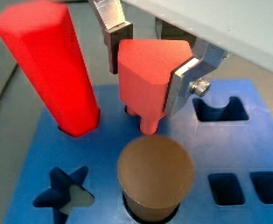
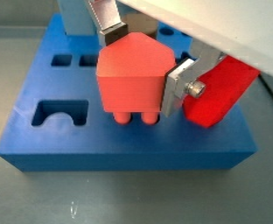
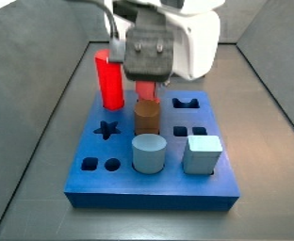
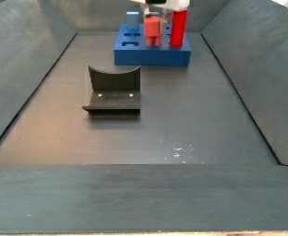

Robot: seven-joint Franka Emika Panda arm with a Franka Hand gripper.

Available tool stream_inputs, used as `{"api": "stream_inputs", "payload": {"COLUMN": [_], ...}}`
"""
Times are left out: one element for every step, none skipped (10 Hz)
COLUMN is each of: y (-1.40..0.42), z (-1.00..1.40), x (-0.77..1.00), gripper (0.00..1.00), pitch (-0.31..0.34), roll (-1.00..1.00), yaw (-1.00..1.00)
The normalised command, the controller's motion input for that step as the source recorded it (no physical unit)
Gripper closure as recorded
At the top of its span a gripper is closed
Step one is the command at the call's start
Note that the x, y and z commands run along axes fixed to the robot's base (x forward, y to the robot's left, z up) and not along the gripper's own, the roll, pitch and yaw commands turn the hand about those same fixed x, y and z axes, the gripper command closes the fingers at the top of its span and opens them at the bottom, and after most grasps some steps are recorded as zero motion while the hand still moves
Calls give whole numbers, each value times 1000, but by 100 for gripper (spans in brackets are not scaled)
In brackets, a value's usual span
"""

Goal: Pick up the 3 prong object. Move up. Move to above the board. Insert the 3 prong object.
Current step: Insert the 3 prong object.

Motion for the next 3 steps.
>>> {"api": "stream_inputs", "payload": {"y": [0, 0, 0], "z": [-171, 0, 0], "x": [0, 0, 0], "gripper": [100, 100, 100], "pitch": [-34, 0, 0], "roll": [0, 13, 0], "yaw": [0, 0, 0]}}
